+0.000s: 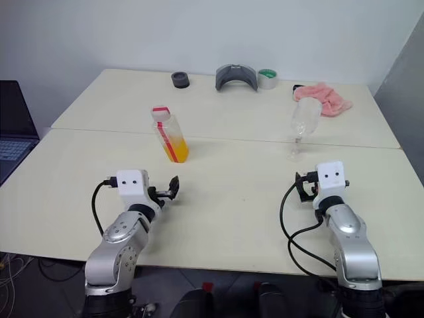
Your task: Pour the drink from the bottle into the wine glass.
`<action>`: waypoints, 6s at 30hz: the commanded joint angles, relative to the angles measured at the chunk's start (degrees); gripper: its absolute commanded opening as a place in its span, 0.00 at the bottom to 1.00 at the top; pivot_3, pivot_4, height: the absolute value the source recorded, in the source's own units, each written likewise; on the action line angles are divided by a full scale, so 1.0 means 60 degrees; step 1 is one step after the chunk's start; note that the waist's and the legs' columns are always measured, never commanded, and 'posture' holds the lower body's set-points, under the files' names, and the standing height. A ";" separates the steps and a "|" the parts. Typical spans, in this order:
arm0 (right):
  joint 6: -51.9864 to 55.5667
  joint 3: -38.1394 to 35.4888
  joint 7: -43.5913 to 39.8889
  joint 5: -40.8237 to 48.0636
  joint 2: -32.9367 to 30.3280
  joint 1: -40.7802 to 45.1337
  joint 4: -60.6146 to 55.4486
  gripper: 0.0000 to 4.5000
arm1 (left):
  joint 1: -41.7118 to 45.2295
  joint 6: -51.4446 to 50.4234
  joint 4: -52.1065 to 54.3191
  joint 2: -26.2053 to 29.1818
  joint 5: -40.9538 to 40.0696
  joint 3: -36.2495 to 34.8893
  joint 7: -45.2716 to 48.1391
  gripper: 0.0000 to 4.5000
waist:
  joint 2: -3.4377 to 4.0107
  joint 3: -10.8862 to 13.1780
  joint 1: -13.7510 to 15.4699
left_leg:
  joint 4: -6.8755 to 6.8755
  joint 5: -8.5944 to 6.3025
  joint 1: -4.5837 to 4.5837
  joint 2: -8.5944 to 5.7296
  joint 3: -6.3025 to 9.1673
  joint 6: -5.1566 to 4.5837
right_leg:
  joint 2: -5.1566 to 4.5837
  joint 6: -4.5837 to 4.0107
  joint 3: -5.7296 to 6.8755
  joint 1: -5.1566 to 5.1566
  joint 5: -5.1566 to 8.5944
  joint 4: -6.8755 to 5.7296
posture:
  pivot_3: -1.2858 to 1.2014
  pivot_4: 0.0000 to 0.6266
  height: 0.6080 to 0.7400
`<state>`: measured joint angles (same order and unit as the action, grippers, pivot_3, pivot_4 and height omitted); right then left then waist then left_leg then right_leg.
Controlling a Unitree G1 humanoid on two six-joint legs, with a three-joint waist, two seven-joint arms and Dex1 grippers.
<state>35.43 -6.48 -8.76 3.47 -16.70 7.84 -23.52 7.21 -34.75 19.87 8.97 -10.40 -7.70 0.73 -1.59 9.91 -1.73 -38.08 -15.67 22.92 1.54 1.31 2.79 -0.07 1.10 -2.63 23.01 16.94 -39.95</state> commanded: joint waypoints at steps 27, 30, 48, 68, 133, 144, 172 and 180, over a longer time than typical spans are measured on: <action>-0.0353 0.0016 -0.0173 0.0089 0.0085 0.0214 -0.0198 1.00 | -0.0088 0.0609 0.0441 0.0027 0.0186 -0.0101 0.0043 0.99 | 0.0000 0.0000 0.0000 | 0.0000 0.0000 0.0000 0.0001 0.0000 0.0000 | 0.0000 0.0000 0.0000 0.0000 0.0000 0.0001 | 0.52 0.24 1.00; -0.0334 0.0036 -0.0153 0.0084 0.0106 0.0225 -0.0214 1.00 | -0.0057 0.0609 0.0443 0.0005 0.0193 -0.0100 0.0028 0.99 | 0.0000 0.0000 -0.0001 | 0.0000 0.0000 0.0000 0.0001 0.0000 0.0000 | 0.0000 0.0000 0.0000 0.0000 0.0000 0.0001 | 0.52 0.24 1.00; 0.0590 -0.0473 -0.3607 0.3316 -0.1410 0.1451 -0.0718 1.00 | 0.0842 0.0980 -0.0200 0.0684 -0.0201 -0.0007 0.1360 0.99 | 0.0000 0.0002 -0.0005 | 0.0000 -0.0001 -0.0001 -0.0001 0.0002 -0.0002 | 0.0004 0.0000 0.0006 -0.0004 0.0000 0.0006 | 0.52 0.24 1.00; 0.1006 -0.0016 -0.5638 0.6013 -0.2400 0.3333 -0.0372 1.00 | 0.2036 0.2241 -0.1556 0.1113 0.0338 -0.0219 0.1257 0.99 | -0.0005 0.0006 0.0017 | -0.0001 -0.0002 -0.0001 -0.0001 0.0019 -0.0005 | -0.0006 -0.0001 0.0020 -0.0029 -0.0001 0.0030 | 0.52 0.24 1.00; 0.1433 -0.0054 -0.4222 0.6618 -0.2548 0.2953 -0.1453 1.00 | 0.6458 0.6556 -0.9241 0.1357 0.0517 -0.0102 0.2634 0.52 | -0.0008 0.0007 0.0012 | -0.0001 -0.0002 0.0004 -0.0004 0.0021 -0.0004 | -0.0005 -0.0001 0.0031 -0.0024 -0.0001 0.0027 | 0.52 0.24 1.00; 0.1390 0.0007 -0.4183 0.6534 -0.2570 0.3012 -0.1333 1.00 | 0.6409 0.5917 -0.8648 0.1361 0.0377 -0.0065 0.2784 0.40 | -0.0008 0.0007 0.0012 | -0.0002 -0.0002 0.0004 -0.0004 0.0021 -0.0004 | -0.0005 -0.0001 0.0031 -0.0023 -0.0001 0.0026 | 0.52 0.24 1.00; 0.1697 0.0395 -0.4793 0.6431 -0.2212 0.5938 0.0785 1.00 | 0.6774 0.0928 -0.4179 0.1825 -0.2954 0.1685 0.9578 0.40 | -0.0006 0.0011 -0.0011 | -0.0002 0.0000 0.0023 0.0000 0.0008 -0.0003 | -0.0003 -0.0002 0.0021 0.0017 -0.0001 0.0008 | 0.52 0.24 1.00; 0.2217 0.0221 -0.4432 0.6939 -0.2122 0.5813 0.0269 1.00 | 0.6704 0.0678 -0.3705 0.2294 -0.3230 0.2118 1.0910 0.40 | -0.0003 0.0013 -0.0011 | -0.0003 -0.0001 0.0027 0.0001 0.0005 -0.0004 | -0.0003 -0.0003 0.0019 0.0025 -0.0001 0.0007 | 0.52 0.24 1.00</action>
<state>48.45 -3.30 -36.09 43.83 -29.66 42.16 -19.98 45.96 -31.32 -4.48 22.55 -28.88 4.98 65.31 -1.61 9.98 -1.80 -38.11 -15.67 23.09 1.55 1.35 2.77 -0.09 1.09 -2.51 23.15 16.93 -39.91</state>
